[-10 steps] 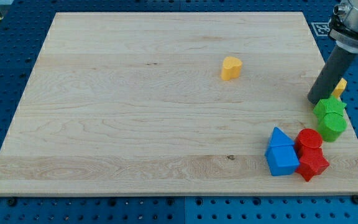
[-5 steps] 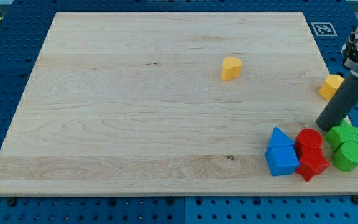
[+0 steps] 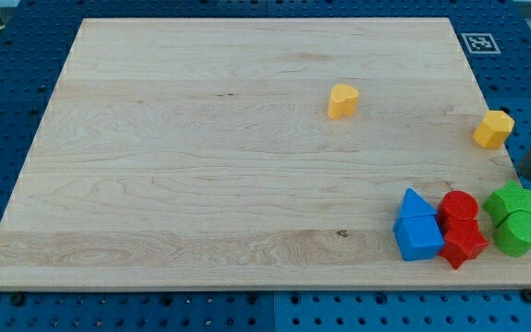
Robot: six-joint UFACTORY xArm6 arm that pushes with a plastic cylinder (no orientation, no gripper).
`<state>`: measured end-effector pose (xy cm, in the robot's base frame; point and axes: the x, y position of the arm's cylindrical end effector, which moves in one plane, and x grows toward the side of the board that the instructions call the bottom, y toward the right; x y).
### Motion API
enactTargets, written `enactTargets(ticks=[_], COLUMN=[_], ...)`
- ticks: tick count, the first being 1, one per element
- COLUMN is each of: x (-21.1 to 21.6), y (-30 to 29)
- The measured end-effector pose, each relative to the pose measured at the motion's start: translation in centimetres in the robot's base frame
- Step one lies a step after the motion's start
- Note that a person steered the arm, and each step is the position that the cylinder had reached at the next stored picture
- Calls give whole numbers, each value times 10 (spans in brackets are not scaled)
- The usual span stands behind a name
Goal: Move green star along with green circle to the bottom right
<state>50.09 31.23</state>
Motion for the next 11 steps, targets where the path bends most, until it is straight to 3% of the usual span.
enactTargets(ticks=[11], x=[33], y=[-19])
